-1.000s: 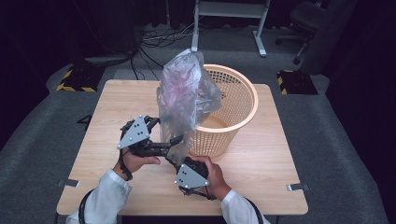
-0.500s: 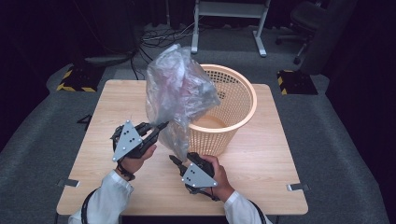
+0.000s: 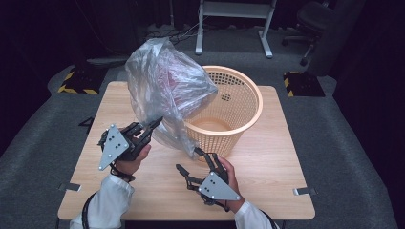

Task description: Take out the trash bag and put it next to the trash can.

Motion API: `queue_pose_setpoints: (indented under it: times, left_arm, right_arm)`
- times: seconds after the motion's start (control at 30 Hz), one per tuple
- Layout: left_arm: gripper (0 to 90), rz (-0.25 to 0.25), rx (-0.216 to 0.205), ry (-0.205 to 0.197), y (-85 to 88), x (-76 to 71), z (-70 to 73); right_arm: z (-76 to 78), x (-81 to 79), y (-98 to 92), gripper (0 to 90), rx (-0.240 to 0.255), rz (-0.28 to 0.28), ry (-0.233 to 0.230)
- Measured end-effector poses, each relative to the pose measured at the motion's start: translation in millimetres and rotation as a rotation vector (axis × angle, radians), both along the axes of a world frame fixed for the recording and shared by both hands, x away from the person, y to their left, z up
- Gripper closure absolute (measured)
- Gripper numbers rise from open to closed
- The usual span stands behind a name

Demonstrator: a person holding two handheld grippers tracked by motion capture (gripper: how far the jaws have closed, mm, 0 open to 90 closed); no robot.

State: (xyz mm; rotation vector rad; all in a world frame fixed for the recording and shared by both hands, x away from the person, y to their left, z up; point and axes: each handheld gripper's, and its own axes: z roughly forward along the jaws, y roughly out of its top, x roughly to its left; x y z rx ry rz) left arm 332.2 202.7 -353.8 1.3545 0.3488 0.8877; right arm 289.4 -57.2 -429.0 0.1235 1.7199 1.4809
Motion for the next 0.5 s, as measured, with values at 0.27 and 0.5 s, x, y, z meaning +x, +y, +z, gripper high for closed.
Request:
queue_pose_setpoints:
  times: [0.27, 0.5]
  left_arm:
    - [89.2, 0.113, -0.005, 0.008, 14.3, 12.0, -16.1]
    - [89.3, 0.209, -0.127, -0.038, 40.1, 7.2, -5.1]
  right_arm:
    - [-11.7, -4.8, 5.6, 31.4, -0.073, 0.025, 0.012]
    - [-19.9, -6.5, 2.2, 30.8, -0.112, 0.037, 0.047]
